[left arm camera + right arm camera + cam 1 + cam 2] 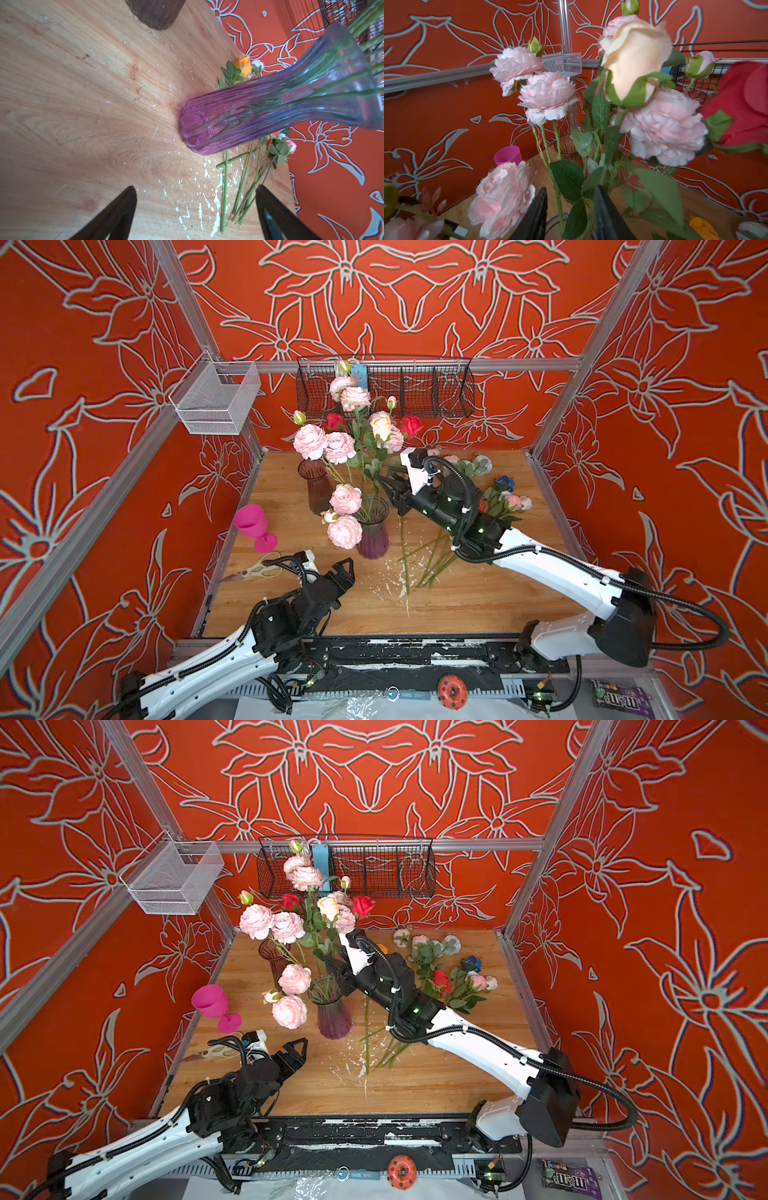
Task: Arrange the flowers into the vase
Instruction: 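Lower the white rose stem into the purple vase with the right gripper, then open the right gripper and reach down to the orange rose stem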
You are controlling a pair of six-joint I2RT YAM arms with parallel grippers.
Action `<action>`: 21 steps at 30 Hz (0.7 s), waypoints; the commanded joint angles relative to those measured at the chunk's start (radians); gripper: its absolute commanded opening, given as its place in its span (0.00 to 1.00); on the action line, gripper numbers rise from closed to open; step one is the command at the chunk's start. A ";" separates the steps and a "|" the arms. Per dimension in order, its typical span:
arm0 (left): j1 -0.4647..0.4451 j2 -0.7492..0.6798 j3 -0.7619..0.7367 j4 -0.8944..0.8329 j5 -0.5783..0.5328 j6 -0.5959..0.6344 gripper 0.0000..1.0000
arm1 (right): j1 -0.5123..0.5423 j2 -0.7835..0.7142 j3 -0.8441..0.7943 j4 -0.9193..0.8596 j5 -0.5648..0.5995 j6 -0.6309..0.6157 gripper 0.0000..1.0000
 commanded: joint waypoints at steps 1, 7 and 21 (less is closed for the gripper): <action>0.004 0.019 0.010 0.033 -0.001 0.006 0.89 | 0.013 -0.088 -0.037 -0.013 0.031 -0.010 0.40; 0.004 -0.012 -0.054 0.110 0.000 -0.003 0.90 | 0.013 -0.221 -0.134 -0.104 0.114 0.042 0.44; 0.005 0.148 -0.025 0.128 0.020 -0.066 0.88 | -0.335 -0.043 -0.283 -0.418 0.014 0.471 0.42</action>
